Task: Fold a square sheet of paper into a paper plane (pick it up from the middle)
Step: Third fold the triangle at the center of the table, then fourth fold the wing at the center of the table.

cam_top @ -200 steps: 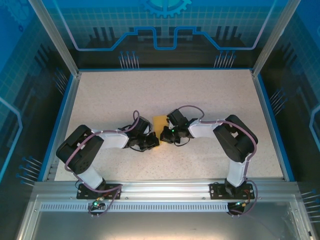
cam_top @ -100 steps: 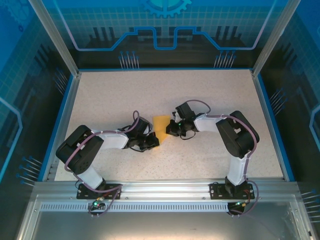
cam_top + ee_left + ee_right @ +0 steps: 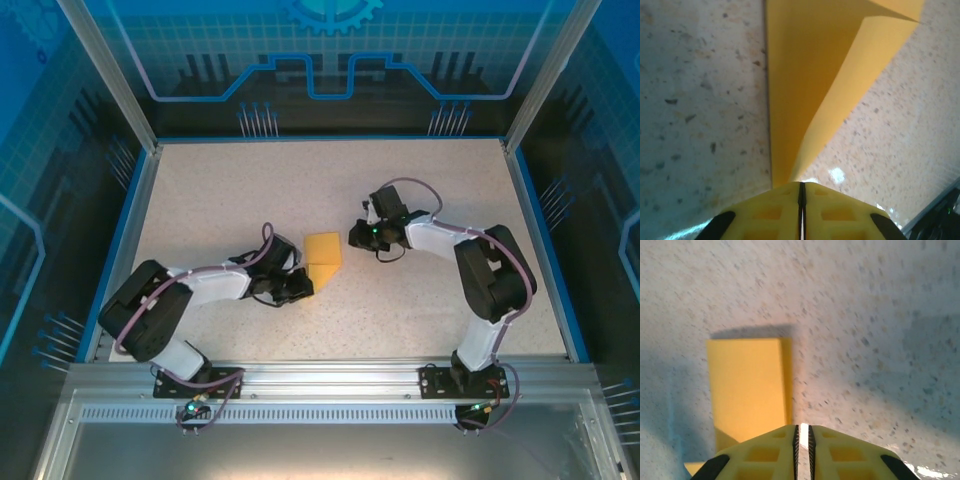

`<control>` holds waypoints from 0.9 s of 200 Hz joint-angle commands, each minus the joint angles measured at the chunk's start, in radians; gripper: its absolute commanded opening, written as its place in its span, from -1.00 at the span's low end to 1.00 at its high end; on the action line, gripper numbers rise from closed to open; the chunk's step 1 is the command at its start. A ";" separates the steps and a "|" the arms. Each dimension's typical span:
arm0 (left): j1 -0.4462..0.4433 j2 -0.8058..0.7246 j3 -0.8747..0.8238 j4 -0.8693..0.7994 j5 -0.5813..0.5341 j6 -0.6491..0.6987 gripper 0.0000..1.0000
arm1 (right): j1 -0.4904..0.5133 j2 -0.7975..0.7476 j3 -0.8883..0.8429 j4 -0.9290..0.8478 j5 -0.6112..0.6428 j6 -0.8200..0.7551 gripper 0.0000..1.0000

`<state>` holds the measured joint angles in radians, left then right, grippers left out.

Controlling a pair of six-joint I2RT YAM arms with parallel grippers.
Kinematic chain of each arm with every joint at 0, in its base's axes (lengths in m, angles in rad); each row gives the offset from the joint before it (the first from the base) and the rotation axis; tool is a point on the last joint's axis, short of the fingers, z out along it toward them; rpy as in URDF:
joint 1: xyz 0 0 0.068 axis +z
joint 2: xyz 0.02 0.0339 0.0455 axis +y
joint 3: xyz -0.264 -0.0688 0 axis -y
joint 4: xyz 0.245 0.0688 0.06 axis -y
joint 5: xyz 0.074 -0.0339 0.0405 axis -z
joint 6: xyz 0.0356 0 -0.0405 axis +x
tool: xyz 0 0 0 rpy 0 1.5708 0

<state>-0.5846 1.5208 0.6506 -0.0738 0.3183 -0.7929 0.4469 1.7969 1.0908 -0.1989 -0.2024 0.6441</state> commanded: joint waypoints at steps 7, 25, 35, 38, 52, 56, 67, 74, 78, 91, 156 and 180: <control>-0.003 -0.094 0.047 -0.105 -0.049 0.055 -0.45 | 0.076 0.048 0.148 -0.132 0.087 -0.103 -0.56; 0.007 -0.124 0.053 -0.128 -0.098 0.043 -0.22 | 0.116 0.146 0.254 -0.186 0.095 -0.113 -0.49; 0.014 -0.134 0.051 -0.138 -0.125 0.030 -0.16 | 0.127 0.199 0.311 -0.215 0.099 -0.112 -0.46; 0.018 -0.136 0.049 -0.140 -0.134 0.025 -0.15 | 0.129 0.214 0.330 -0.222 0.097 -0.112 -0.45; 0.030 -0.144 0.040 -0.146 -0.160 0.002 -0.05 | 0.141 0.279 0.398 -0.261 0.093 -0.110 -0.42; 0.031 -0.145 0.038 -0.145 -0.163 -0.004 -0.02 | 0.143 0.295 0.412 -0.271 0.093 -0.110 -0.41; 0.033 -0.148 0.033 -0.137 -0.166 -0.010 0.03 | 0.150 0.327 0.442 -0.289 0.096 -0.106 -0.39; 0.033 -0.147 0.033 -0.135 -0.165 -0.011 0.05 | 0.150 0.341 0.449 -0.296 0.096 -0.100 -0.38; 0.033 -0.148 0.034 -0.134 -0.164 -0.013 0.06 | 0.150 0.345 0.452 -0.299 0.099 -0.096 -0.38; 0.034 -0.149 0.034 -0.130 -0.159 -0.010 0.08 | 0.150 0.356 0.457 -0.318 0.119 -0.085 -0.36; 0.027 -0.143 0.038 -0.097 -0.132 0.026 0.13 | 0.115 0.276 0.339 -0.364 0.261 0.040 -0.33; 0.011 -0.130 0.048 -0.078 -0.117 0.045 0.14 | 0.107 0.195 0.258 -0.365 0.320 0.121 -0.30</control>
<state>-0.5583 1.3918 0.6846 -0.1753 0.1799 -0.7803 0.5785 2.0651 1.4227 -0.4805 0.0158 0.6590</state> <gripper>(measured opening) 0.566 0.340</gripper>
